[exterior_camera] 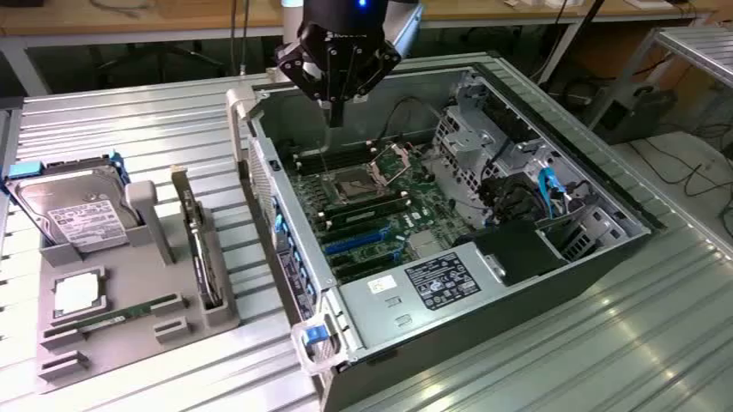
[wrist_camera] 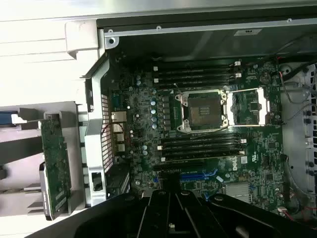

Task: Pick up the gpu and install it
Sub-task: 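Reach for the gpu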

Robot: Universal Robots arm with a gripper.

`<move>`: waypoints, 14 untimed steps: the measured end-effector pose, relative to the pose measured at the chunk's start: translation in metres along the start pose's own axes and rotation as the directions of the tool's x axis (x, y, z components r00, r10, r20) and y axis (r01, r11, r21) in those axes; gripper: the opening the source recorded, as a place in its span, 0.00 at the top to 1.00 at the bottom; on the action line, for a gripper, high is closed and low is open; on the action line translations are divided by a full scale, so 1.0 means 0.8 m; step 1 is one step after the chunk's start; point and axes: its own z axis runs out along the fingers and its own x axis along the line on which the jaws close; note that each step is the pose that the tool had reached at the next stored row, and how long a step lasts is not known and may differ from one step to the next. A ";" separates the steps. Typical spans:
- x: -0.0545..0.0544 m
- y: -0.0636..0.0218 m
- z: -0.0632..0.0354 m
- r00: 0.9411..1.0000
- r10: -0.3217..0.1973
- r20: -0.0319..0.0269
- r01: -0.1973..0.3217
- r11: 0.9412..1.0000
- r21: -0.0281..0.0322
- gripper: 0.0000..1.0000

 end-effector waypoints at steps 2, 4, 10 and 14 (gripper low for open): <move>0.000 0.000 0.000 1.000 0.000 0.000 0.000 1.000 0.000 0.89; 0.000 0.000 0.000 1.000 0.000 0.000 0.000 1.000 0.000 0.89; 0.000 0.000 0.000 1.000 0.000 0.000 0.000 1.000 0.000 0.89; 0.000 0.000 0.000 1.000 0.000 0.000 0.000 1.000 0.000 0.89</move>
